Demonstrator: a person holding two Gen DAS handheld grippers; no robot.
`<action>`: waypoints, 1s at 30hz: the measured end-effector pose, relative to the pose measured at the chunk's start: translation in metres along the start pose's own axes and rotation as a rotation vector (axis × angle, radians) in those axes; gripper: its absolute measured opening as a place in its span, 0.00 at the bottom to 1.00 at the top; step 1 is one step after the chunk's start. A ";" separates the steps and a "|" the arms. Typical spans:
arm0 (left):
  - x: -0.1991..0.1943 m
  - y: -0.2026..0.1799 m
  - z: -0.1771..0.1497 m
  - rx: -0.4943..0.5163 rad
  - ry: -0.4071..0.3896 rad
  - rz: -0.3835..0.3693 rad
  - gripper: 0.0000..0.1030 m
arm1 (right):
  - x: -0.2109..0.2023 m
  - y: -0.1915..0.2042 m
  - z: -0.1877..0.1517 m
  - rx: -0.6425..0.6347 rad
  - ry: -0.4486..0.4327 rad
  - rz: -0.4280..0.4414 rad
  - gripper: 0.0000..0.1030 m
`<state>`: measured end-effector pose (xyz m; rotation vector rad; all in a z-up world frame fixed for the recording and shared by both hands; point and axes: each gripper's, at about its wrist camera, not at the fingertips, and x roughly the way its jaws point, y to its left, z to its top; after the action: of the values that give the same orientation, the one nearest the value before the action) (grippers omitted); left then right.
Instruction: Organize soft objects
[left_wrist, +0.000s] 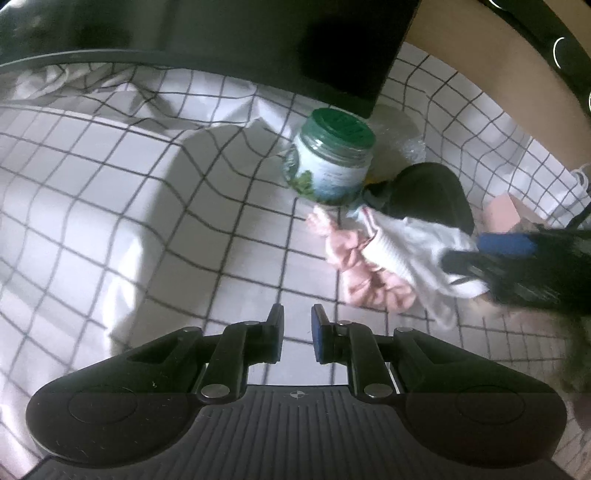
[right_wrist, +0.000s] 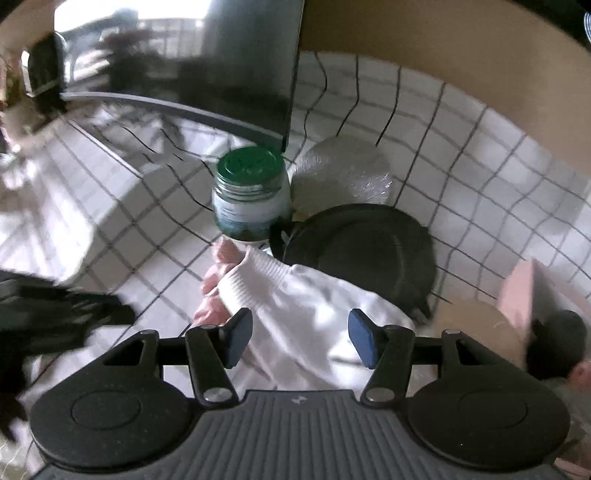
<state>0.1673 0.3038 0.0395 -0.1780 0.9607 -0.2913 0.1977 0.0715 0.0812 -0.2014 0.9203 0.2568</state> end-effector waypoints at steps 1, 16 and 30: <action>-0.001 0.002 -0.001 0.003 0.003 0.004 0.17 | 0.012 0.001 0.003 0.016 0.013 -0.013 0.54; 0.000 0.028 0.012 -0.003 -0.011 0.017 0.17 | 0.035 0.025 -0.020 0.173 0.108 0.296 0.55; 0.007 0.024 0.005 0.031 0.010 -0.075 0.17 | 0.038 0.043 -0.009 -0.090 -0.013 0.196 0.65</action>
<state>0.1794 0.3247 0.0305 -0.1847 0.9605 -0.3755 0.2000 0.1151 0.0423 -0.1922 0.9174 0.4812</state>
